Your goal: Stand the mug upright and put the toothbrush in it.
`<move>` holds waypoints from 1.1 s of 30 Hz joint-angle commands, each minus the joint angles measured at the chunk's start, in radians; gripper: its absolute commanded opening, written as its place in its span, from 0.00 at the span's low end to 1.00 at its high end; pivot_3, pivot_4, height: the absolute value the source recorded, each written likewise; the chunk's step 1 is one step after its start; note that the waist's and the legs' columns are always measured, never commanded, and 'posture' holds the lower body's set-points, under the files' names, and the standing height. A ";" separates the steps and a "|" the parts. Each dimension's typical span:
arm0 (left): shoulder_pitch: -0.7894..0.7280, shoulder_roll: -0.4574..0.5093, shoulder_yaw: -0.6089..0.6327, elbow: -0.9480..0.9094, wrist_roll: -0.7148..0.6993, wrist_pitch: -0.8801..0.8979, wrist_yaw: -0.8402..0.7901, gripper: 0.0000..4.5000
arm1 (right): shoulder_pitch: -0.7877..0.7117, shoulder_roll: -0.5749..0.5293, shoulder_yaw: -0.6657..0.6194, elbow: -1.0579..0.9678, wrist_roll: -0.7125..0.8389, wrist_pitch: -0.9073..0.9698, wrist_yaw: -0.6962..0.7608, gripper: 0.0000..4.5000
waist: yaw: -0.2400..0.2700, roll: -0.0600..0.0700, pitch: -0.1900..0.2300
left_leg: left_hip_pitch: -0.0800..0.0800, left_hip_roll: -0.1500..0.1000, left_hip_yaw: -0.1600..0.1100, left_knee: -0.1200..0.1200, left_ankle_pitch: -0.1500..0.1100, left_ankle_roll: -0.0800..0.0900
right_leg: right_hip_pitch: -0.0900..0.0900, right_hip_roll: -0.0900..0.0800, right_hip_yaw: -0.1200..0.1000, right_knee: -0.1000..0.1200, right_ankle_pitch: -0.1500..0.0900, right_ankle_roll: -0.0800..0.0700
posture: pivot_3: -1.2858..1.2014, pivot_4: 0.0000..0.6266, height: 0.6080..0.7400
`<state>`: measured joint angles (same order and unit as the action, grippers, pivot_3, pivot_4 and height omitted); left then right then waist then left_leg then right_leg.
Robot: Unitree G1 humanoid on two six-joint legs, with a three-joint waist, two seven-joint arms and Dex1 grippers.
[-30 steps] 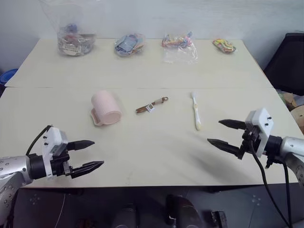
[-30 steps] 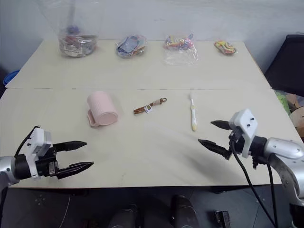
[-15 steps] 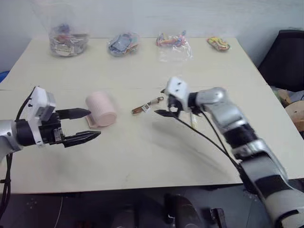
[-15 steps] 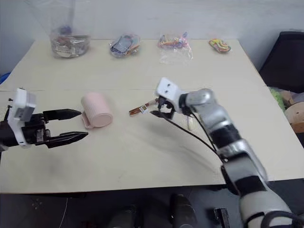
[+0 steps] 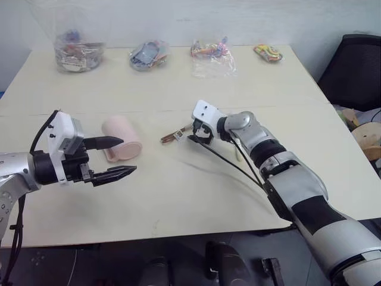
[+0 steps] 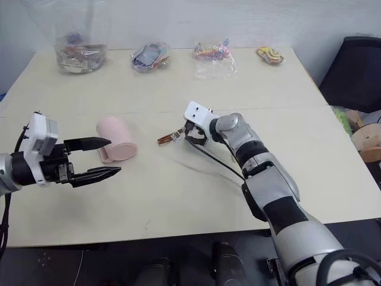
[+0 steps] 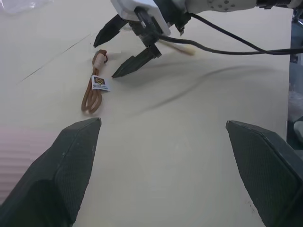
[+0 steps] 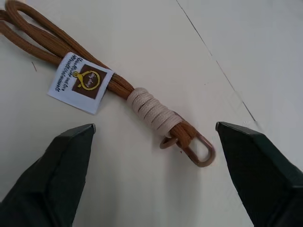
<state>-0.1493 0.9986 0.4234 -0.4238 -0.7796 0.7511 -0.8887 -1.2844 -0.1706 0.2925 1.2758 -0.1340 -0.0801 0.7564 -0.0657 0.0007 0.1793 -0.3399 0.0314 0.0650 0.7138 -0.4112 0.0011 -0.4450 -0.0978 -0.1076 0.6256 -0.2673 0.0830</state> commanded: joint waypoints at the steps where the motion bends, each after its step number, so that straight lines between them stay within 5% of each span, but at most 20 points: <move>1: -0.004 -0.004 0.040 -0.034 -0.008 -0.011 0.016 1.00 | -0.022 0.020 -0.038 0.001 0.004 0.000 0.025 0.62 | -0.001 0.000 0.000 | 0.000 0.000 0.000 0.000 0.000 0.000 | 0.000 0.000 0.000 0.000 0.000 0.000 | 0.52 0.24 1.00; 8: -0.005 -0.004 0.042 -0.033 -0.010 -0.013 0.026 1.00 | -0.021 0.039 -0.067 0.009 -0.013 0.007 0.005 0.48 | -0.003 0.000 0.000 | 0.000 0.000 -0.001 0.000 0.000 0.000 | 0.000 -0.001 0.001 0.000 0.000 0.000 | 0.52 0.24 1.00; 14: -0.006 0.000 0.041 -0.025 -0.010 -0.016 0.021 1.00 | -0.003 0.042 -0.074 0.001 -0.027 0.014 0.040 0.05 | -0.010 0.000 0.000 | 0.000 0.000 -0.001 0.000 0.000 0.000 | 0.000 -0.001 0.001 0.000 0.000 0.000 | 0.52 0.24 1.00; 22: -0.050 -0.005 0.001 0.016 0.011 -0.039 0.014 1.00 | 0.044 -0.027 -0.125 -0.108 0.017 0.013 0.102 0.00 | -0.011 0.001 0.000 | -0.001 0.000 -0.002 0.000 0.000 0.000 | 0.000 -0.001 0.001 0.000 0.000 0.000 | 0.52 0.24 1.00; 24: -0.071 -0.014 -0.020 0.027 0.014 -0.046 0.013 1.00 | 0.090 -0.072 -0.143 -0.238 0.038 0.064 0.132 0.00 | -0.007 0.001 0.001 | -0.001 -0.001 -0.003 0.000 0.000 0.000 | 0.000 -0.001 0.001 0.000 0.000 0.000 | 0.52 0.24 1.00; 28: -0.143 -0.060 -0.066 0.034 -0.009 -0.037 0.038 1.00 | 0.304 -0.210 -0.270 -0.856 0.152 0.437 0.115 0.00 | 0.018 0.004 0.002 | -0.003 0.000 -0.003 0.001 0.000 0.000 | 0.000 -0.002 0.001 0.000 0.000 0.000 | 0.52 0.24 1.00; 33: -0.250 -0.149 -0.184 0.031 -0.020 -0.033 0.035 1.00 | 0.599 -0.432 -0.551 -1.389 0.210 0.883 0.008 0.00 | 0.054 0.005 0.003 | -0.011 -0.002 -0.005 0.006 0.000 0.000 | -0.004 -0.002 -0.002 0.000 0.000 0.001 | 0.52 0.24 1.00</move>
<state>-0.3775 0.8618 0.2649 -0.3770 -0.7866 0.7265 -0.8444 -0.7329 -0.5584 -0.1527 0.0163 0.0517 0.6755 0.8011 -0.0117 0.0056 0.1821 -0.3513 0.0292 0.0622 0.7201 -0.4112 0.0011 -0.4484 -0.0999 -0.1103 0.6254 -0.2670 0.0835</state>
